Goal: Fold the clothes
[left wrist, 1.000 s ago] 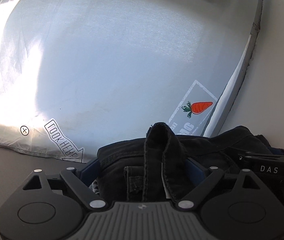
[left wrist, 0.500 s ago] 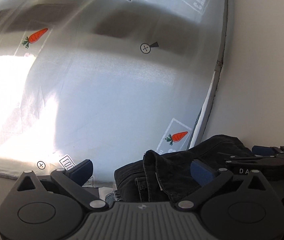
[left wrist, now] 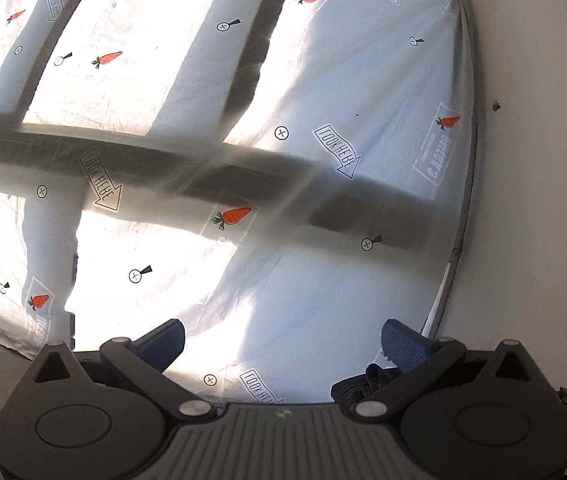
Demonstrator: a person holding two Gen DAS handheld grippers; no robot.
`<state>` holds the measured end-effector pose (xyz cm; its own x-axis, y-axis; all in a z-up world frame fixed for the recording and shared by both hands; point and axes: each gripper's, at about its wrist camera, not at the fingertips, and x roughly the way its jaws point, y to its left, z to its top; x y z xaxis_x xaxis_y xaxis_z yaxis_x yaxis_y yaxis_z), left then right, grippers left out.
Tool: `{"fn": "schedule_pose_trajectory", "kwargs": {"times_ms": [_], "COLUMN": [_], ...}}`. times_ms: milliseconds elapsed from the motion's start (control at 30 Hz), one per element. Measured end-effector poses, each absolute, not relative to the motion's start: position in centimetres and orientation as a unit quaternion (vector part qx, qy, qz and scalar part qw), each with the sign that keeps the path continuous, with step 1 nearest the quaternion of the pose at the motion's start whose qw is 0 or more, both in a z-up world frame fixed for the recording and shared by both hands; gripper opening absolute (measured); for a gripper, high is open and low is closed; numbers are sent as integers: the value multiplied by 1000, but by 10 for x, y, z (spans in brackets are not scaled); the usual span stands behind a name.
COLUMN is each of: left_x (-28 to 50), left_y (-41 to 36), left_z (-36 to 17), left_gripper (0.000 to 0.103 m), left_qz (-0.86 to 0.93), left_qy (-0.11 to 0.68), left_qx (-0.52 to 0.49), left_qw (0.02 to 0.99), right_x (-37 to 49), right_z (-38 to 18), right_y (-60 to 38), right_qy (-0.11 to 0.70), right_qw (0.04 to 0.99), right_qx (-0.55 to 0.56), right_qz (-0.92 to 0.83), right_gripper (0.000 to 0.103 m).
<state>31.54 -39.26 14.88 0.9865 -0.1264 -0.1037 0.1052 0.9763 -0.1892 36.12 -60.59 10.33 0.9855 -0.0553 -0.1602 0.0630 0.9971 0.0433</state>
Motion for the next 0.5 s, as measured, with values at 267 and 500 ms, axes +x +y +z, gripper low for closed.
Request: {"fn": "schedule_pose_trajectory", "kwargs": {"times_ms": [267, 500], "left_x": [256, 208], "left_y": [-300, -180], "left_z": [155, 138], "left_gripper": [103, 103], "left_qz": [-21, -5], "left_qy": [79, 127], "left_qx": [-70, -27], "left_qw": [994, 991], "right_x": [296, 246], "right_z": [118, 111], "right_y": [-501, -390], "right_qy": [80, 120], "right_qw": [996, 992], "right_qx": [19, 32], "right_qz": [-16, 5], "right_gripper": [103, 103]}}
